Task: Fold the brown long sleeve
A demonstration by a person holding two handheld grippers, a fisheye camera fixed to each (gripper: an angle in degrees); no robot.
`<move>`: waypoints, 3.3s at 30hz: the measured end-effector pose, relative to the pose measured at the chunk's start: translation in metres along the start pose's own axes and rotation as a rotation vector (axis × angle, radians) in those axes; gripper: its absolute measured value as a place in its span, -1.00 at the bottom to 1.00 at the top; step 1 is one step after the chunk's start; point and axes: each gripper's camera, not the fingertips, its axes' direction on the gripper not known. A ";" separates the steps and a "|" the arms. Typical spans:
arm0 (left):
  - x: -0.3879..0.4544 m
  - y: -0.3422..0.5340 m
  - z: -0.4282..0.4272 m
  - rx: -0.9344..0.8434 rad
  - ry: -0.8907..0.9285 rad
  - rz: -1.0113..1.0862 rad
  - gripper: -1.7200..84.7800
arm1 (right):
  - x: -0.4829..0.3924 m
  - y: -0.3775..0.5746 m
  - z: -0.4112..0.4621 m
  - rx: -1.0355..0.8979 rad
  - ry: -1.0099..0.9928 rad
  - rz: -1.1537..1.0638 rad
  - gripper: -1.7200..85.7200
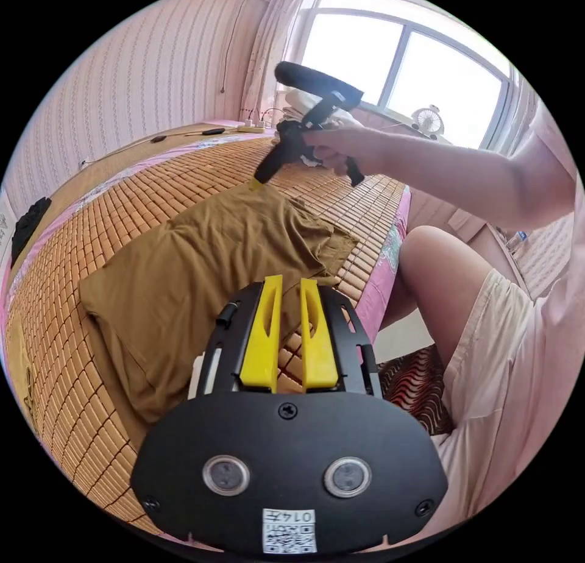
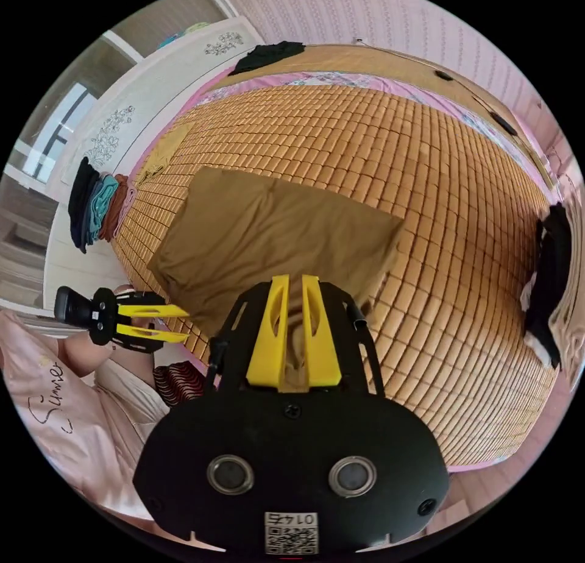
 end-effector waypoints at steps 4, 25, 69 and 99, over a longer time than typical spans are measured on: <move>0.027 -0.024 0.032 -0.004 0.037 0.058 -0.70 | 0.028 0.092 0.036 -0.012 -0.105 0.157 -0.74; 0.127 -0.074 0.129 -0.263 -0.045 0.188 -0.49 | 0.080 0.199 0.143 0.144 -0.205 0.246 -0.94; 0.146 0.081 -0.098 -0.048 0.070 0.092 -0.98 | 0.141 0.260 0.071 0.309 -0.333 0.343 -0.96; -0.092 0.163 -0.163 -0.103 -0.296 -0.673 -0.82 | -0.001 -0.094 0.132 -0.072 0.109 -0.242 -0.65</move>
